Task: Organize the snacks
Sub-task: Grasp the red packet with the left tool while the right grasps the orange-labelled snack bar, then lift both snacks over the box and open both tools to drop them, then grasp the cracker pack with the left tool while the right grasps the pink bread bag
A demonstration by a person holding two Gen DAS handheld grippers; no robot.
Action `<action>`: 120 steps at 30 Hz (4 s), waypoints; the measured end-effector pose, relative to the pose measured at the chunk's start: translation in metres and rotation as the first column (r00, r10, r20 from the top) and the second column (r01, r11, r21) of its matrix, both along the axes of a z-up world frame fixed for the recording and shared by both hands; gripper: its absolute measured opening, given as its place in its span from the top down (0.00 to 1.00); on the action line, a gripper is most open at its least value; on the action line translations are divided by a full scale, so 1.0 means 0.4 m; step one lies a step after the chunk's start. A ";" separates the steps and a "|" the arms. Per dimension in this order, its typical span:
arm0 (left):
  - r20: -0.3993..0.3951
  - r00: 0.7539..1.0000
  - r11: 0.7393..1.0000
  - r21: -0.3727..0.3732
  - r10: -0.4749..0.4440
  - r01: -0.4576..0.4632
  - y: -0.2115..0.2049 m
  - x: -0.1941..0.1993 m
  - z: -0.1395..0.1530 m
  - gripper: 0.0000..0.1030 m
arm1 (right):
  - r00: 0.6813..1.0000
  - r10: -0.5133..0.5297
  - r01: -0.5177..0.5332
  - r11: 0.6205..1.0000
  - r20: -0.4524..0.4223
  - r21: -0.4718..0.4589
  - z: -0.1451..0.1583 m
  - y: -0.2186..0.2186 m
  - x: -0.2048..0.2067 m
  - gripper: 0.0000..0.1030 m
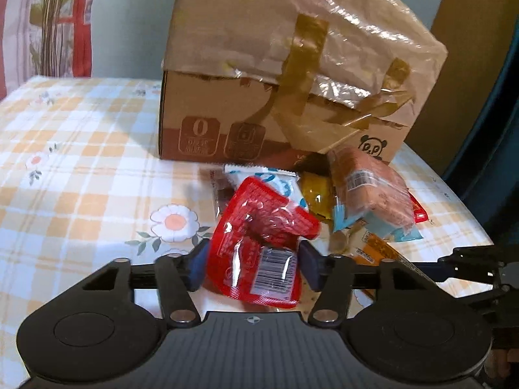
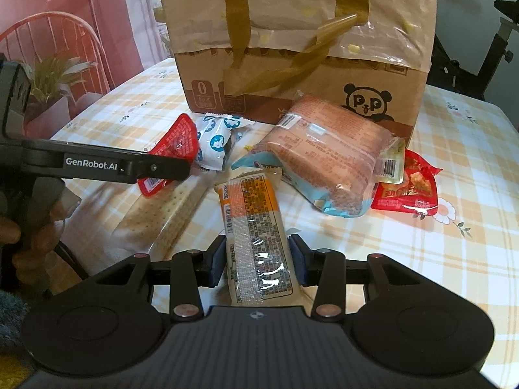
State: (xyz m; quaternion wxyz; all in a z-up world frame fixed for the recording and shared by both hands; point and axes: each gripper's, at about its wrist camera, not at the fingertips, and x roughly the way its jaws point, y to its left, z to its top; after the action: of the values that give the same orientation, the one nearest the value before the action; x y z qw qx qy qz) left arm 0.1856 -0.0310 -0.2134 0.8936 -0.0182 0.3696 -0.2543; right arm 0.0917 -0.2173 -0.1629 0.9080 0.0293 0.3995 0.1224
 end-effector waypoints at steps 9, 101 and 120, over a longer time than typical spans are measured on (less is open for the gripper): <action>0.054 0.999 0.999 -0.034 0.002 0.000 0.020 -0.057 0.042 0.70 | 1.000 -0.003 0.003 1.000 -0.008 0.002 0.000 0.002 0.004 0.57; 0.200 0.972 0.992 -0.062 0.119 -0.109 0.000 0.018 0.323 0.35 | 0.891 -0.145 0.109 0.988 0.430 0.109 0.282 -0.120 0.085 0.41; -0.131 0.991 0.994 0.107 -0.009 0.024 -0.082 -0.048 0.010 0.24 | 0.961 -0.118 0.113 0.993 0.249 0.035 0.094 -0.086 0.006 0.33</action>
State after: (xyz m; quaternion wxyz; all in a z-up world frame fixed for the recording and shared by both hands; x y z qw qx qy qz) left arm 0.1664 -0.0638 -0.2095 0.8651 0.0169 0.4404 -0.2395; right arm 0.0942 -0.2515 -0.1252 0.9564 0.0461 0.2780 0.0761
